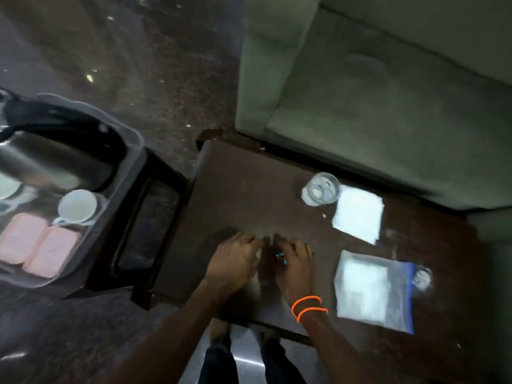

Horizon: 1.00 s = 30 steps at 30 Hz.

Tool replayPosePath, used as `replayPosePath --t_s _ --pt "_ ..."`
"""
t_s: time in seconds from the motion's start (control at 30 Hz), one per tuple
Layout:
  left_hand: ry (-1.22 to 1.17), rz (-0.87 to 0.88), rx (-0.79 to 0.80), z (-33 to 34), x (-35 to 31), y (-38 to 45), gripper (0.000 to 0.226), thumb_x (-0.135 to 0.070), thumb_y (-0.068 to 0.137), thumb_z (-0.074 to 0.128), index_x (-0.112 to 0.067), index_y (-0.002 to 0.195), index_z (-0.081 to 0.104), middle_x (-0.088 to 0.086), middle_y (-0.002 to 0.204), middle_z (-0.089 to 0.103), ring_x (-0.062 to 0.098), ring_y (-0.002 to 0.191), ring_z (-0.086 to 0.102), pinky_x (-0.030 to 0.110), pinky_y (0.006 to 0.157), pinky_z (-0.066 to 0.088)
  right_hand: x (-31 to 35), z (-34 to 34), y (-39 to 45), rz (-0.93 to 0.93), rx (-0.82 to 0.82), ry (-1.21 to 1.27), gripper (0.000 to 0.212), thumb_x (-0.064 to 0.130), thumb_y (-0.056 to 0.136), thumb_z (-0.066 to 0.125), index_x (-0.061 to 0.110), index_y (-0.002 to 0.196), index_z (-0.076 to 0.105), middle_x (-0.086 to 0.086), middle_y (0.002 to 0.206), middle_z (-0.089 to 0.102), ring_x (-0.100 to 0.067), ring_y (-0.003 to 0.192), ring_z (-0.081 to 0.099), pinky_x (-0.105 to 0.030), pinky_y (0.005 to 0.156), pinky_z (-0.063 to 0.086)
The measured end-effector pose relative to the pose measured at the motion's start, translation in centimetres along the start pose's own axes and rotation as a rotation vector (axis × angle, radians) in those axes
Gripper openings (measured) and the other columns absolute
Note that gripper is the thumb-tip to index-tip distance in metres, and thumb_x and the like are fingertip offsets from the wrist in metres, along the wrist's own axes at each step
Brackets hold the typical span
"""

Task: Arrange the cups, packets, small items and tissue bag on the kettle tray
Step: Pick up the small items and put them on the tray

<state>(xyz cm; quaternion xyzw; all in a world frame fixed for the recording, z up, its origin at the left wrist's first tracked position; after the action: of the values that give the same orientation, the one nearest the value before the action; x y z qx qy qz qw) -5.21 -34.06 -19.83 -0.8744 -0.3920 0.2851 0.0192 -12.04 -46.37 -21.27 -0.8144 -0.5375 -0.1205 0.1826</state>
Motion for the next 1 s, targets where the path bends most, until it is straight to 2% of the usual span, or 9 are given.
replayPosePath --t_s 0.1,0.2,0.27,0.33,0.43,0.57,0.7,0.83,1.0 --pt "-0.022 0.028 0.064 4.5 -3.0 2.1 0.023 -0.026 0.085 0.065 -0.019 0.106 0.070 0.005 0.106 0.066 0.030 0.104 0.063 0.041 0.083 0.050 -5.5 -0.6 -1.0 0.138 -0.023 0.028 0.046 0.016 0.072 0.054 0.010 0.114 0.071 -0.014 0.103 0.065 -0.041 0.094 0.060 -0.051 0.083 0.052" --pt "-0.008 0.046 0.122 7.8 -4.8 3.6 0.039 -0.034 0.085 0.066 -0.024 0.123 0.065 0.000 0.119 0.063 0.025 0.112 0.057 0.039 0.092 0.049 -9.2 -0.2 -2.0 0.211 -0.038 0.091 0.037 0.007 0.077 0.066 0.007 0.114 0.070 -0.014 0.102 0.064 -0.041 0.095 0.061 -0.045 0.083 0.052" --pt "0.008 0.057 0.112 8.8 -5.4 4.3 0.044 -0.033 0.079 0.069 -0.024 0.122 0.065 0.000 0.116 0.061 0.025 0.108 0.056 0.040 0.089 0.049 -10.5 0.2 -2.4 0.238 -0.052 0.161 0.027 0.009 0.083 0.065 0.008 0.110 0.069 -0.013 0.104 0.063 -0.039 0.097 0.060 -0.045 0.082 0.053" --pt "0.036 0.118 0.082 9.4 -6.3 4.8 0.041 -0.033 0.073 0.070 -0.023 0.113 0.065 0.000 0.109 0.058 0.025 0.101 0.056 0.039 0.084 0.047 -11.3 0.5 -2.5 0.261 -0.068 0.212 0.022 0.010 0.086 0.065 0.012 0.107 0.069 -0.011 0.105 0.062 -0.037 0.096 0.061 -0.046 0.079 0.054" --pt "0.096 0.233 0.090 10.8 -7.6 4.8 0.036 -0.039 0.070 0.069 -0.024 0.103 0.065 -0.001 0.102 0.057 0.024 0.096 0.056 0.037 0.082 0.042 -11.9 0.9 -2.5 0.273 -0.070 0.293 0.029 0.007 0.085 0.065 0.016 0.112 0.072 -0.008 0.108 0.063 -0.034 0.101 0.062 -0.044 0.082 0.056" --pt "0.106 0.256 0.129 12.0 -8.1 4.9 0.041 -0.042 0.069 0.068 -0.023 0.104 0.070 -0.001 0.093 0.063 0.025 0.092 0.060 0.039 0.080 0.049 -12.0 1.5 -2.0 0.237 0.005 0.350 0.038 0.006 0.081 0.071 0.021 0.116 0.074 0.000 0.110 0.063 -0.025 0.106 0.061 -0.038 0.087 0.056" --pt "0.104 0.263 0.158 12.7 -8.3 4.2 0.049 -0.044 0.069 0.070 -0.020 0.112 0.071 0.003 0.103 0.070 0.027 0.101 0.064 0.040 0.084 0.051 -12.6 1.8 -1.8 0.242 0.015 0.366 0.039 0.004 0.078 0.071 0.025 0.111 0.073 0.004 0.107 0.063 -0.022 0.105 0.060 -0.038 0.084 0.056" --pt "0.221 0.317 0.127 13.0 -8.1 3.4 0.026 -0.023 0.081 0.074 -0.015 0.106 0.073 0.009 0.111 0.076 0.029 0.111 0.071 0.037 0.096 0.053 -12.7 1.8 -1.7 0.206 -0.002 0.333 0.033 0.004 0.080 0.071 0.023 0.107 0.073 0.003 0.102 0.065 -0.023 0.100 0.061 -0.039 0.080 0.056" --pt "0.091 0.224 0.069 10.7 -8.0 3.6 0.026 -0.022 0.077 0.076 -0.015 0.102 0.073 0.007 0.104 0.075 0.031 0.095 0.072 0.041 0.080 0.059 -12.4 0.8 -1.2 0.187 -0.058 0.306 0.018 0.018 0.088 0.073 0.022 0.105 0.073 0.004 0.102 0.066 -0.021 0.098 0.061 -0.035 0.079 0.055"
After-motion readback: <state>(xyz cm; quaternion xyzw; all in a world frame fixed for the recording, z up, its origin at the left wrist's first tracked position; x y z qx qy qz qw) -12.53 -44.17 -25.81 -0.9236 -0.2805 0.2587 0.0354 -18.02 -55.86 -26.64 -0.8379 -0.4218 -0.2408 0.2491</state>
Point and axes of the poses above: each hand's wrist, its own y-axis towards the middle knuckle, its own z-axis out of the palm, x = y × z, the point moved 9 cm from there along y, towards the middle knuckle
